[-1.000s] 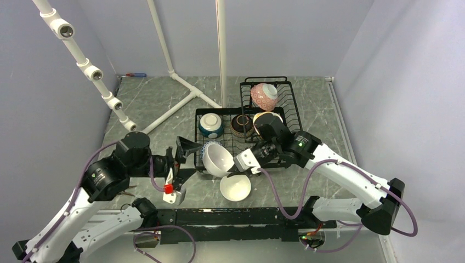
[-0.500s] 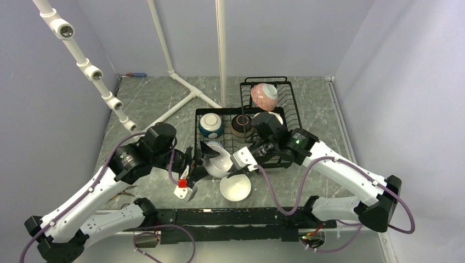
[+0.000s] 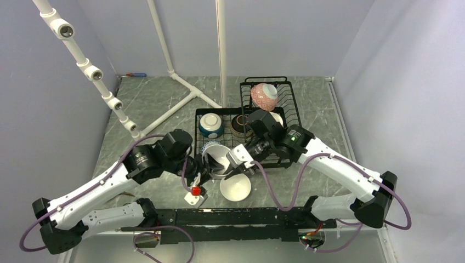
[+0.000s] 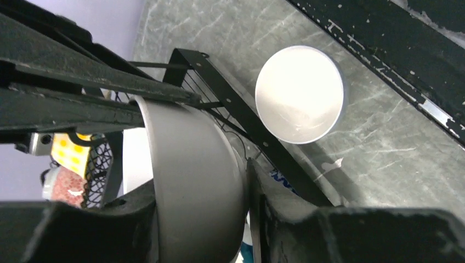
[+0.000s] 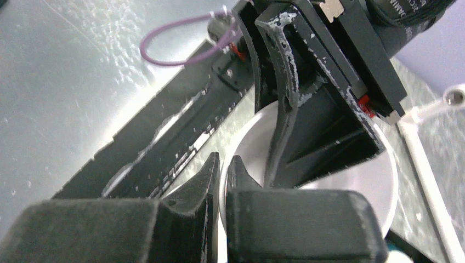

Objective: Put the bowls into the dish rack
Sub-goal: Turn the bowl upside down on the dish rack.

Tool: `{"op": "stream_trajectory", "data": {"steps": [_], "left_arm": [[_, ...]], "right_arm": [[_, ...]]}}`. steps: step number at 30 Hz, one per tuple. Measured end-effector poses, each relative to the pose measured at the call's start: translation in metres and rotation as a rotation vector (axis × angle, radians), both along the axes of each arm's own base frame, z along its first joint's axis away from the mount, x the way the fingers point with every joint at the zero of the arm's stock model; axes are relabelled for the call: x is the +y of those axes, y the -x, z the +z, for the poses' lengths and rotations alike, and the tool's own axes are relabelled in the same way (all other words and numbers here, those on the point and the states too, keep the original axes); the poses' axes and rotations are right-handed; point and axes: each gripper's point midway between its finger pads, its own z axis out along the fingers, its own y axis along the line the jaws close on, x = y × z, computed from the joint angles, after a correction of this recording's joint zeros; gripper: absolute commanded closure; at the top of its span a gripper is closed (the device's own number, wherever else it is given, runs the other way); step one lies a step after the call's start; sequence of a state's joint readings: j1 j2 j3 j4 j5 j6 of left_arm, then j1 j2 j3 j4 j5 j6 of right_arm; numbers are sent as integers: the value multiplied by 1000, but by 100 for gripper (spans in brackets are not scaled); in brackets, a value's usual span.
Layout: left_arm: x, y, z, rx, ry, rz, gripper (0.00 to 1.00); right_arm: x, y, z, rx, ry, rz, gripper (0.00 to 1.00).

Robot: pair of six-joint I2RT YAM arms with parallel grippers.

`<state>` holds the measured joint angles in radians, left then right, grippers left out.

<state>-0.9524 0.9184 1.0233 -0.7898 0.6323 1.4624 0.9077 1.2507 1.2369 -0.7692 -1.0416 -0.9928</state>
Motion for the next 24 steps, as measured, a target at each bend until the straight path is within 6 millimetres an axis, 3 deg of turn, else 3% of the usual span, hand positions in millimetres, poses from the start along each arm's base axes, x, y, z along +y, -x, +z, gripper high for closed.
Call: {"op": "stream_trajectory", "data": {"steps": [3,11,12,13,14,15,16,24], "left_arm": [[2,-9,-12,2,-59,40,97],[5,-7,-9,7,-73,56,97],[5,-6,-9,15,-74,63,90],[6,-6,-9,20,-74,66,75],[6,-6,-8,26,-72,70,56],[6,-6,-7,30,-70,73,16],[6,-5,-6,30,-65,74,5],[18,-3,8,-55,68,118,4]], "right_arm": [[-1,-1,1,-6,14,-11,100],[1,-1,4,-9,-1,-4,100],[2,-1,4,-9,-4,-6,100],[2,-1,4,-10,-7,-7,100],[2,-1,6,-8,-10,-11,100],[2,-1,6,-7,-12,-13,100],[2,-1,7,-7,-16,-13,100],[5,-8,12,23,-17,-60,100]]}}
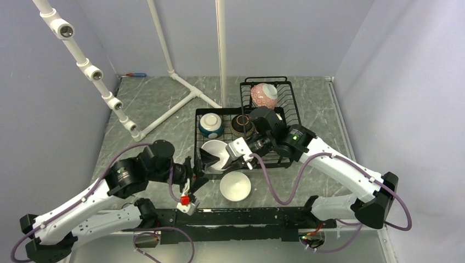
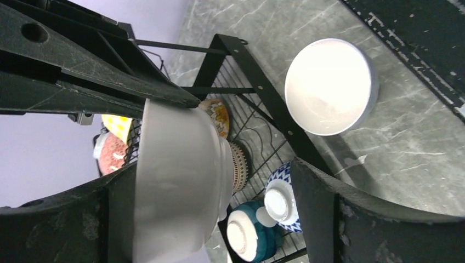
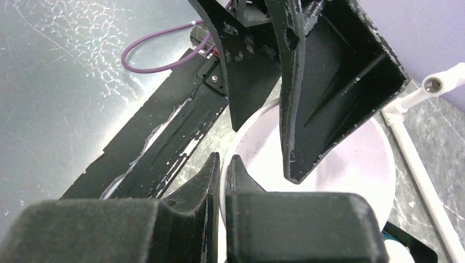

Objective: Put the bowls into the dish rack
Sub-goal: Turn the bowl upside down on the dish rack.

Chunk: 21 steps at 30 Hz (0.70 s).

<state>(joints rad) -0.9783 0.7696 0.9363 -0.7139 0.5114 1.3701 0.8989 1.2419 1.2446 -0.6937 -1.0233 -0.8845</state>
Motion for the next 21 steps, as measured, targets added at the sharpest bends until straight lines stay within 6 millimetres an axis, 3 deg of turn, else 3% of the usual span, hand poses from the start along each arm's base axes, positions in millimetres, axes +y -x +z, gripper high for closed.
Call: {"op": "stream_trajectory", "data": {"steps": [14,16,17,21], "left_arm": [[-11,-24,11,-117,77,80,4],[-11,-26,13,-142,86,88,37],[-10,-27,14,-160,88,90,42],[-9,-30,22,-217,97,92,44]], "right_arm": [[5,5,22,54,-80,-1,100],[6,6,24,61,-86,0,100],[6,6,24,67,-86,-1,100],[5,7,21,99,-84,4,100]]}}
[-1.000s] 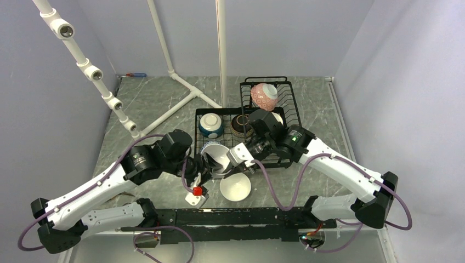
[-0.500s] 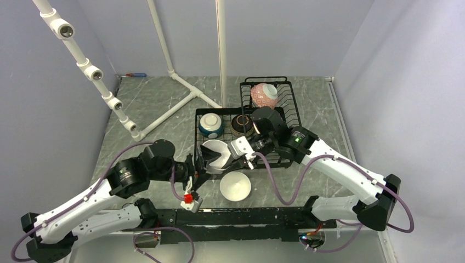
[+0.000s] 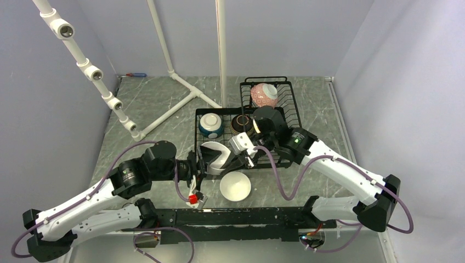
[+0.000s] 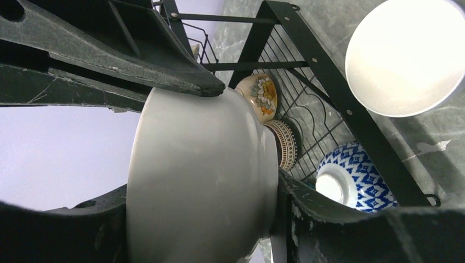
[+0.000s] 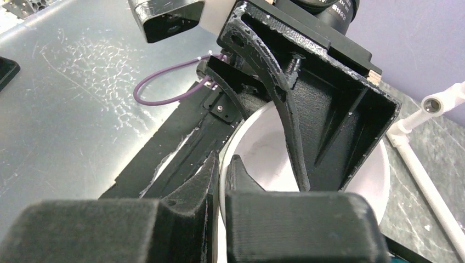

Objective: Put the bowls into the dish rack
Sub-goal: Turn the bowl upside down on the dish rack.

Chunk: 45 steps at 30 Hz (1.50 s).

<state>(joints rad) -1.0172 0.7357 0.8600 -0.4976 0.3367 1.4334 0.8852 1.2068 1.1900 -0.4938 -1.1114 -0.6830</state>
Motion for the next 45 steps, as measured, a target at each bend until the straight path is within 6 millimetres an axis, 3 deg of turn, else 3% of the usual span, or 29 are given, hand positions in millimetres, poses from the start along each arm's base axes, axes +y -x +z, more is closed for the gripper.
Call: {"op": "stream_trajectory", "data": {"steps": [6,8,10,12,15,19,22,24,32,38,45], "left_arm": [[3,-2,-2,-12,-19,15,39],[3,-3,-1,-16,-15,18,42],[4,-3,2,-19,-9,20,50],[4,-3,2,-12,-8,23,67],[5,-2,1,16,-16,31,91],[6,-3,-4,132,-51,80,94],[6,-5,-6,244,-52,137,94],[6,-4,-11,313,-49,167,94],[13,7,-36,599,23,300,97],[7,3,-53,754,111,400,97],[2,-27,-55,1000,261,531,98]], "right_arm": [[1,-3,-3,28,-17,0,100],[2,-3,-1,40,-21,-1,100],[2,-3,1,46,-28,0,100],[3,-3,2,50,-32,0,100],[4,-4,2,62,-31,-8,75],[2,-17,4,42,-39,-80,40],[-2,-27,6,21,-49,-139,25],[-2,-31,7,1,-59,-169,21],[-6,-51,15,-91,-112,-303,16],[-8,-58,21,-126,-129,-354,16],[-14,-65,24,-161,-131,-406,16]]}}
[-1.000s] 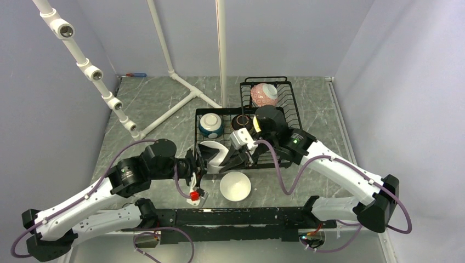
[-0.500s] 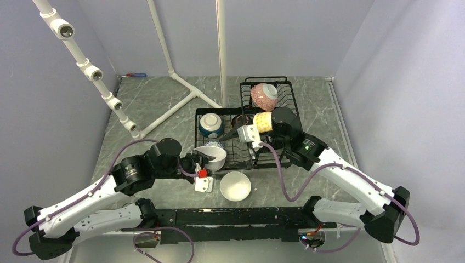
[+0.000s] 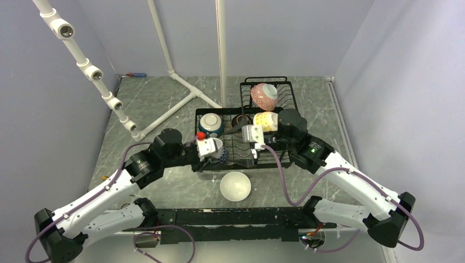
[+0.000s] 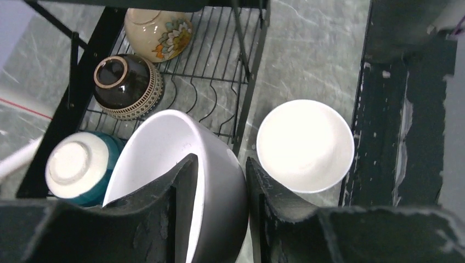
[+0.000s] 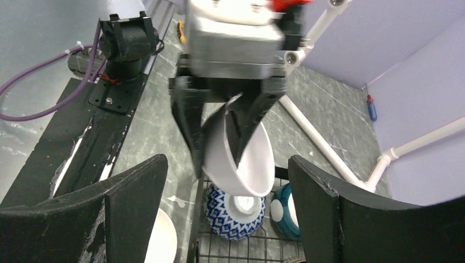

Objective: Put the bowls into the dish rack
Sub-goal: Turn the bowl upside down on the dish rack.

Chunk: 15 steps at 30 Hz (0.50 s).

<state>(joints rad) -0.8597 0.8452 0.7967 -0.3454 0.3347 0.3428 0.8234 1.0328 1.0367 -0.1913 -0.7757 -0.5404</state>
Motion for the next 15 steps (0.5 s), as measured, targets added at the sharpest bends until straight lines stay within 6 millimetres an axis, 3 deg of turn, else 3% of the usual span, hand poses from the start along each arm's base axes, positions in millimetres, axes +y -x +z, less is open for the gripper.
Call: {"op": "stream_trajectory", "data": {"steps": [11,15], "left_arm": [[-7,-32,-2,470,199,39,97],[-10,-33,11,582,240,-49,97]], "right_arm": [[-10,-10,-9,22,36,-44,18],[-13,-11,-16,34,62,-33,21]]}}
